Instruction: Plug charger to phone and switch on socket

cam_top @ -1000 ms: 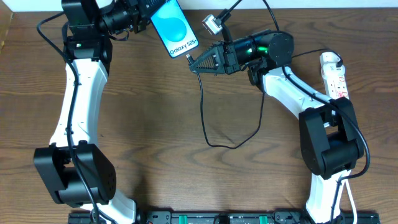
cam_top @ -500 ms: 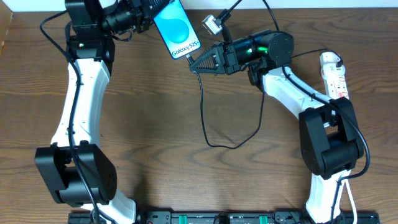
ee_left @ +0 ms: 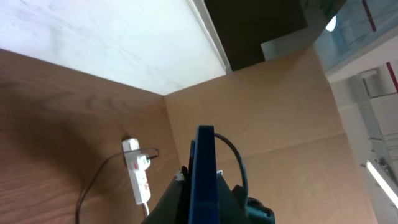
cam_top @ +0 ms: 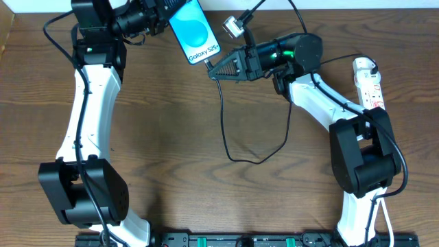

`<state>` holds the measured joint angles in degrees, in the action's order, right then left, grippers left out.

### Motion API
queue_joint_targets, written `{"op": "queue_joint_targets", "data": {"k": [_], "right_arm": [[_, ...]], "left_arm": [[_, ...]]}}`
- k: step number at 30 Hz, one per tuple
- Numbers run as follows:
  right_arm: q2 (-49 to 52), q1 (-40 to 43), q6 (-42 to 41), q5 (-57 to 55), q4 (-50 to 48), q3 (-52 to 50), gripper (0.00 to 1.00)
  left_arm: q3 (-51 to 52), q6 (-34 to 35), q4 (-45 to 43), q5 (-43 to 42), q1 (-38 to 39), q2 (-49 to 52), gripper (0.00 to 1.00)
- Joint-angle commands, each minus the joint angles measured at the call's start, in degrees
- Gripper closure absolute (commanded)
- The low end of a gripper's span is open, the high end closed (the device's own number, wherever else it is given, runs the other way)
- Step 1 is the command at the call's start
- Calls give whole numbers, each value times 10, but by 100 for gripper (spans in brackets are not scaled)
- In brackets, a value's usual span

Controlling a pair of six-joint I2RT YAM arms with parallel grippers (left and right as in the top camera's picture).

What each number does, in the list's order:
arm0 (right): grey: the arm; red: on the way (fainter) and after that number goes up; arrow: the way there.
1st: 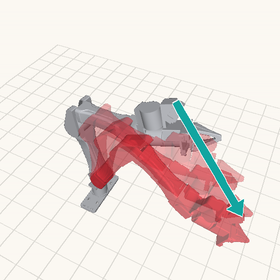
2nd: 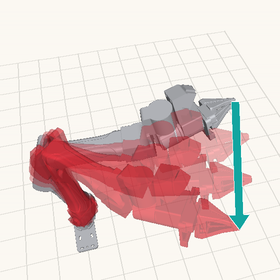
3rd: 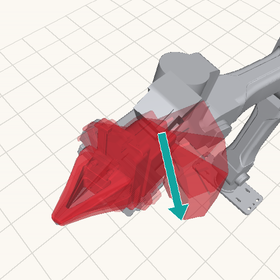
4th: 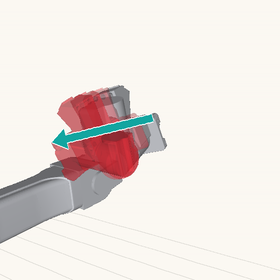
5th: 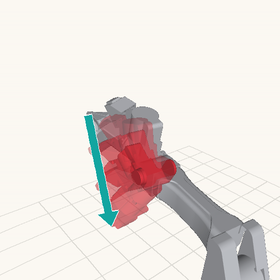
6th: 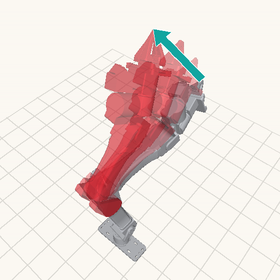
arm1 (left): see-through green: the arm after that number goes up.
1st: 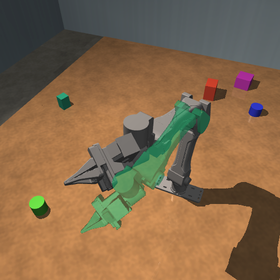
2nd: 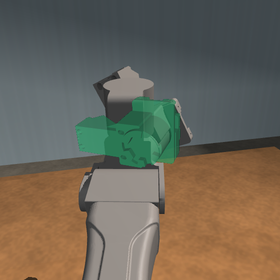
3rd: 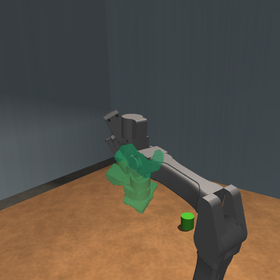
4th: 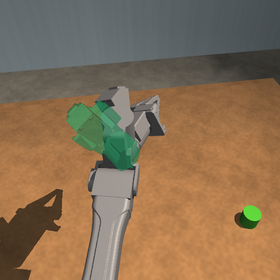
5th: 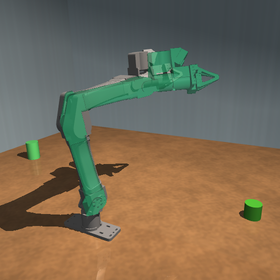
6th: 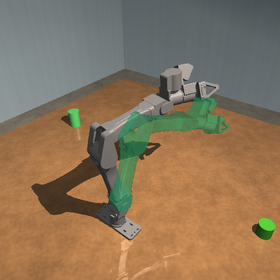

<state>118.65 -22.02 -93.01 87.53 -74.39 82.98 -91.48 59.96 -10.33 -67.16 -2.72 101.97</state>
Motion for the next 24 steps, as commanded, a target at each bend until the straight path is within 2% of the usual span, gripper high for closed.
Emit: {"op": "queue_joint_targets", "data": {"k": [1, 24], "right_arm": [[0, -2, 4, -101, 19, 5, 99], [0, 18, 18, -100, 36, 5, 99]], "left_arm": [[-6, -3, 0, -27, 8, -1, 92], [-6, -28, 0, -23, 8, -1, 92]]}}
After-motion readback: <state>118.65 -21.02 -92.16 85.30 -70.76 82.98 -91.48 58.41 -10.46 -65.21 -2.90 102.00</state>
